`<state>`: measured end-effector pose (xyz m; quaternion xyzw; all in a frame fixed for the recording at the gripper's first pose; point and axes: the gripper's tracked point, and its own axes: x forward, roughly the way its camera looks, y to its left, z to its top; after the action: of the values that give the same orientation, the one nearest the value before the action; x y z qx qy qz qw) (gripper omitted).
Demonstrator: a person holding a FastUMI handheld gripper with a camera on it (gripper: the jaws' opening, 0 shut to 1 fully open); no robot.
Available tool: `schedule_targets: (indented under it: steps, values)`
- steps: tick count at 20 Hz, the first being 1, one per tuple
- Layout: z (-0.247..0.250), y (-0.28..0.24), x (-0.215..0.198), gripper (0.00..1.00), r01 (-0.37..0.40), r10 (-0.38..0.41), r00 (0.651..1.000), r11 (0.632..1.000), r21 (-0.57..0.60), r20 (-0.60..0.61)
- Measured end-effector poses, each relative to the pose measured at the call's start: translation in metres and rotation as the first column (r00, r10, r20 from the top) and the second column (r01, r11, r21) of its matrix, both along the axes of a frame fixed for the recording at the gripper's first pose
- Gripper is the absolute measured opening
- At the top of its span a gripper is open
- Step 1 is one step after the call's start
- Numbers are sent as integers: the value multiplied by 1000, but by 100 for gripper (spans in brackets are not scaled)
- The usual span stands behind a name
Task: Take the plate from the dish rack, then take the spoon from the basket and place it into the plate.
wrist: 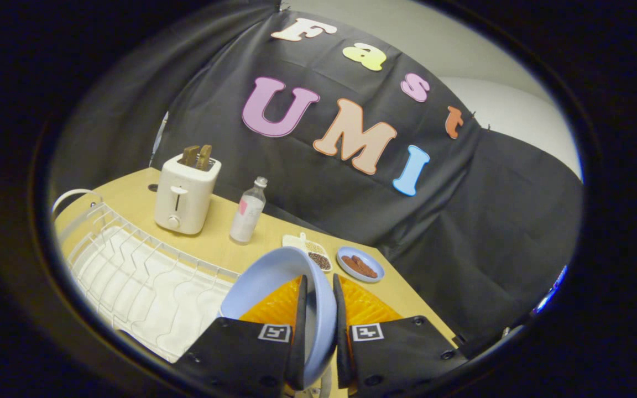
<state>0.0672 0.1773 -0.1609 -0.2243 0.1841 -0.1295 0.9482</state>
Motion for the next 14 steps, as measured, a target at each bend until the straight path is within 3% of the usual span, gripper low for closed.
schedule_targets:
  steps: [14]
  values:
    - [60, -14, 13, 20, -13, 21, 992, 998, -65, 121]
